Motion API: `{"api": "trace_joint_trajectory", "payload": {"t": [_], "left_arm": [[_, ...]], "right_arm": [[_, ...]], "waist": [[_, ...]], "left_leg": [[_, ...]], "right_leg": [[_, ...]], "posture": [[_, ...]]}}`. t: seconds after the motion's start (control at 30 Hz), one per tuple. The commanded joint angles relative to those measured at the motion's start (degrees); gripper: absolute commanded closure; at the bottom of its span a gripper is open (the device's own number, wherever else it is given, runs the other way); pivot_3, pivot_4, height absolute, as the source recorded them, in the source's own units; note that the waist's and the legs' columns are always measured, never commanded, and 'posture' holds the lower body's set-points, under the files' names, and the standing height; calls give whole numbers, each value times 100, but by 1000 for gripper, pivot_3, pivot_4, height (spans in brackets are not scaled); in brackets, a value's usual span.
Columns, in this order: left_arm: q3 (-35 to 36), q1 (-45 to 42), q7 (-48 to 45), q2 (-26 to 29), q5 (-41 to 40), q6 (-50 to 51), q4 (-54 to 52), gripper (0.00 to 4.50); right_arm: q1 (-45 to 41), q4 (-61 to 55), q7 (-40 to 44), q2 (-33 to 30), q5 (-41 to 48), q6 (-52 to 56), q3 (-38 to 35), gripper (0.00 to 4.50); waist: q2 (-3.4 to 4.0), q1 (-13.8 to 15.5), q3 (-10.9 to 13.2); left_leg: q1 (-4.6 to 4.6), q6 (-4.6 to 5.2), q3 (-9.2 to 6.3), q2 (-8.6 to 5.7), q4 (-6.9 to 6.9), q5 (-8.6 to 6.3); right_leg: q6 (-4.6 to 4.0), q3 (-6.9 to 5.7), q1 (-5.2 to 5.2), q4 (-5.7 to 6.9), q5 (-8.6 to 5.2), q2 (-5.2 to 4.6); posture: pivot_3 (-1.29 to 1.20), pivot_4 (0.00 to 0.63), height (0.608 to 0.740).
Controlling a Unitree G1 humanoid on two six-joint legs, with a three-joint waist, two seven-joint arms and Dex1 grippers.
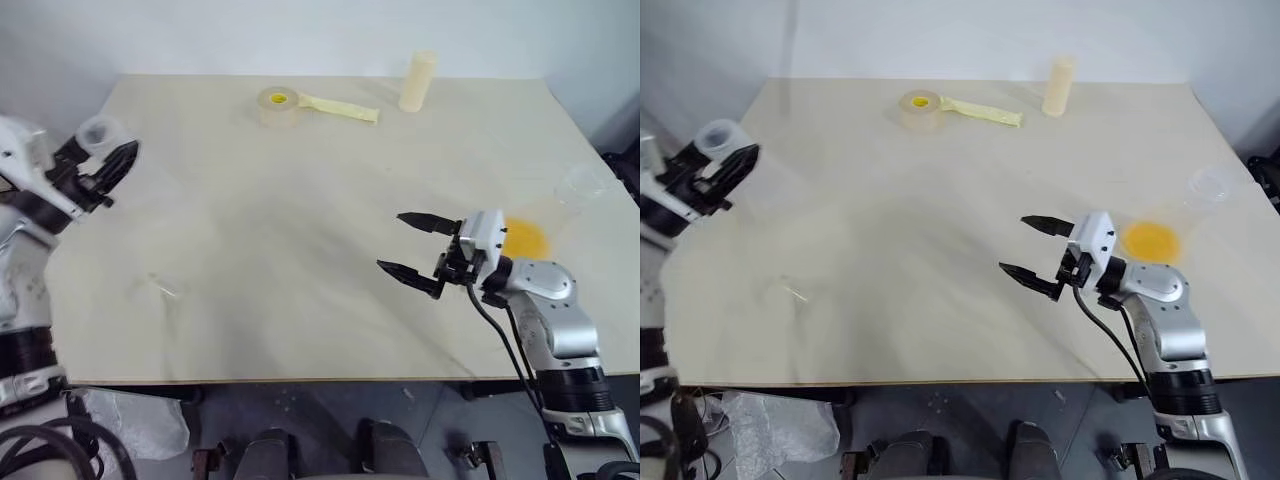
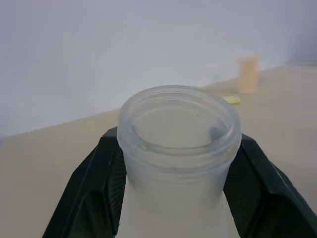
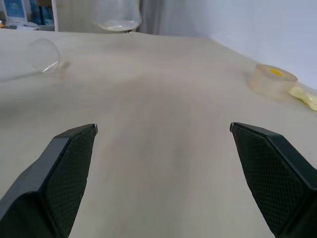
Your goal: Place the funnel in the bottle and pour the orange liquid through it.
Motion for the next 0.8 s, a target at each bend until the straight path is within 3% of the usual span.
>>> {"api": "trace_joint_trajectory", "payload": {"t": [0.03, 0.17, 0.43, 0.8], "left_arm": [[-533, -597, -695, -336, -98, 45, 224, 2175], [-1028, -918, -1058, -754, 13, 215, 309, 2175], [-2190, -1552, -1300, -2375, 589, -166, 911, 2175], [-2717, -1624, -1355, -3056, 1365, -775, 1617, 2175]], "right_arm": [[351, -642, 63, -265, 337, 286, -243, 0], [646, -969, -29, -408, 510, 532, -392, 0], [1549, -1641, -402, -531, 770, 847, -921, 0], [2122, -2047, -751, -436, 838, 786, -1144, 0]], "waist": [[-2, 6, 0], [-7, -17, 2], [-14, 137, 6], [-16, 145, 7]], "left_leg": [[-2, 0, 3, 1, 4, 0], [-7, 0, 5, -6, 11, 0], [-76, 5, 19, -11, 52, 2], [-77, 11, 36, -11, 51, 6]], "right_leg": [[0, -2, -1, 3, 0, 0], [1, 0, -2, 3, 0, -4], [5, -7, -48, 19, 2, -8], [6, -9, -50, 14, 3, -10]], "posture": [[0, 150, 740], [0, 150, 740], [0, 150, 740], [0, 150, 740]]}}
